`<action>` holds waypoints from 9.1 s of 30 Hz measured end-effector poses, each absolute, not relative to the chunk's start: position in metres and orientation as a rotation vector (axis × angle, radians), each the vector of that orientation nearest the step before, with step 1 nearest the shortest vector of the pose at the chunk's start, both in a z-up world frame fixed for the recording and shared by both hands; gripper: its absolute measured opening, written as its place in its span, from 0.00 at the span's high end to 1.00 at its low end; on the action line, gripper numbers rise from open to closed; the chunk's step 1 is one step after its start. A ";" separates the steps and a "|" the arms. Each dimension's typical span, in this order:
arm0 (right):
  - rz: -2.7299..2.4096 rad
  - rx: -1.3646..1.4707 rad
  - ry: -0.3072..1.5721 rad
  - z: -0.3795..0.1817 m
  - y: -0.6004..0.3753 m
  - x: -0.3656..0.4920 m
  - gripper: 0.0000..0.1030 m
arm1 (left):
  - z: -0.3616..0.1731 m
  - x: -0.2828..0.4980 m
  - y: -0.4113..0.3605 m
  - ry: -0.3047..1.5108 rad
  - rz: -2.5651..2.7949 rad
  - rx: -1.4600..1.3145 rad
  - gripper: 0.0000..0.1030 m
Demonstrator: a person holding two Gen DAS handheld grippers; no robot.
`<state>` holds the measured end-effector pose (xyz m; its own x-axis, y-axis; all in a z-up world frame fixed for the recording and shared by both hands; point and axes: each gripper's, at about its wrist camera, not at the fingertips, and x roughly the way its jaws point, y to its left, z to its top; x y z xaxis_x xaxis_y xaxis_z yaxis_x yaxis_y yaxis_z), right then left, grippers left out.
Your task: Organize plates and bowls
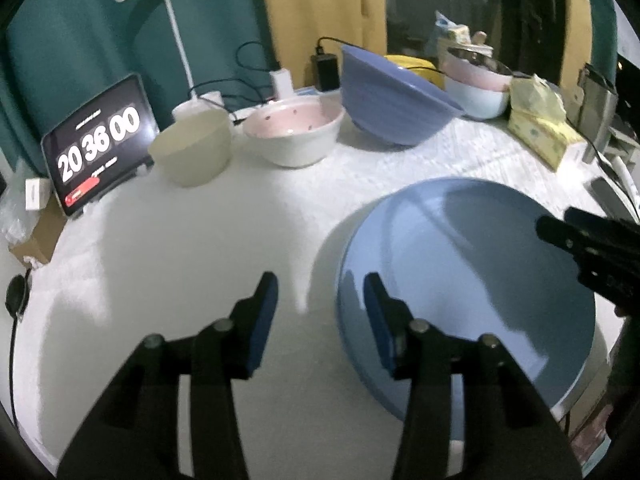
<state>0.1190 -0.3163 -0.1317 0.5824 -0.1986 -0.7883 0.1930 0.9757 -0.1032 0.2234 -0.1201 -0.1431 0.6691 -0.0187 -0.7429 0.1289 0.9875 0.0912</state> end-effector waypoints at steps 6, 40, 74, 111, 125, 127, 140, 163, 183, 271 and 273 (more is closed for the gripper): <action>-0.218 0.041 0.964 -0.139 -0.322 0.114 0.48 | -0.161 0.231 -0.111 0.918 -0.106 0.053 0.54; -0.174 0.229 0.913 -0.146 -0.311 0.110 0.60 | -0.160 0.231 -0.103 0.867 -0.254 -0.038 0.60; 0.009 0.094 0.955 -0.150 -0.182 0.195 0.61 | -0.147 0.234 0.042 0.812 -0.072 -0.163 0.60; 0.088 0.073 1.102 -0.209 -0.129 0.264 0.59 | -0.173 0.258 0.099 0.879 0.082 -0.157 0.59; 0.067 0.033 0.990 -0.165 -0.147 0.239 0.56 | -0.134 0.232 0.090 0.756 0.161 -0.121 0.55; 0.059 0.037 0.977 -0.159 -0.152 0.233 0.56 | -0.130 0.230 0.082 0.750 0.148 -0.115 0.55; -0.005 0.071 0.902 -0.128 -0.201 0.195 0.56 | -0.107 0.219 0.025 0.719 0.056 -0.080 0.54; -0.066 0.098 0.835 -0.102 -0.266 0.175 0.46 | -0.081 0.234 -0.053 0.684 -0.054 -0.003 0.29; -0.107 0.078 0.814 -0.090 -0.312 0.201 0.40 | -0.064 0.277 -0.108 0.631 -0.144 0.039 0.29; -0.168 0.120 0.817 -0.103 -0.332 0.194 0.82 | -0.091 0.298 -0.151 0.655 -0.259 0.080 0.75; -0.167 0.116 0.816 -0.101 -0.329 0.189 0.82 | -0.091 0.293 -0.149 0.654 -0.259 0.077 0.75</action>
